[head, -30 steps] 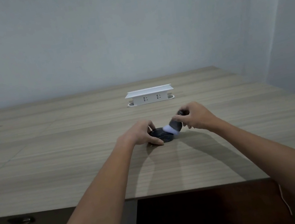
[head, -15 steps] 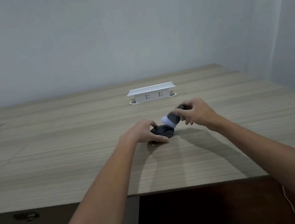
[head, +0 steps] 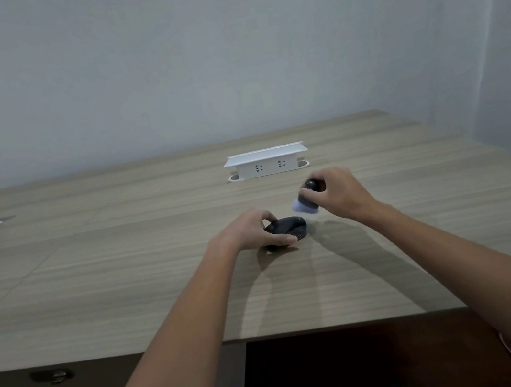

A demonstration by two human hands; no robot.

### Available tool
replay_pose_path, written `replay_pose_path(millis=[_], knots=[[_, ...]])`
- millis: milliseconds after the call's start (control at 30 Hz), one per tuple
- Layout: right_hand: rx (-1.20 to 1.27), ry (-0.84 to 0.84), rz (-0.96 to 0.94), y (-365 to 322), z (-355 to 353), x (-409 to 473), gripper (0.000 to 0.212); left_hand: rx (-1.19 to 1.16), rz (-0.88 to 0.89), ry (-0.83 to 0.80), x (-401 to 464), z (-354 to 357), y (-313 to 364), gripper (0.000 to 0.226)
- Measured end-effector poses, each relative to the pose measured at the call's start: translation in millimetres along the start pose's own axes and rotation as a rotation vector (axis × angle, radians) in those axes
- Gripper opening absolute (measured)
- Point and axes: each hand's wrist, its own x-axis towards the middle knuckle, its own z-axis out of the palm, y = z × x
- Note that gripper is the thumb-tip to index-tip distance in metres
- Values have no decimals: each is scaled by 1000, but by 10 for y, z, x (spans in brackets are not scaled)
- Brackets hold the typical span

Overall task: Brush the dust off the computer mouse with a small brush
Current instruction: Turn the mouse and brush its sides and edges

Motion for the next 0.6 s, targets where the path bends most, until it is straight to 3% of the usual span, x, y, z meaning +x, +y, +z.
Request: replay_pose_path(millis=[133,267,400,533,600], knots=[[87,-80,-5,77,37,-134,15,-59,48,41,-19,-7,-67,54],[93,82,54,201,40,-216,14,-108,85,65,-37,17,-58,37],[223,-60,29,175,91,-276,14,-76,145,62,-27,58,-26,36],[96,63,57,250,75,-263,15,-76,151,73,-13,78,-28,36],[159,27,-4,251,41,-283,13,-80,157,75,-12,86,-40,36]])
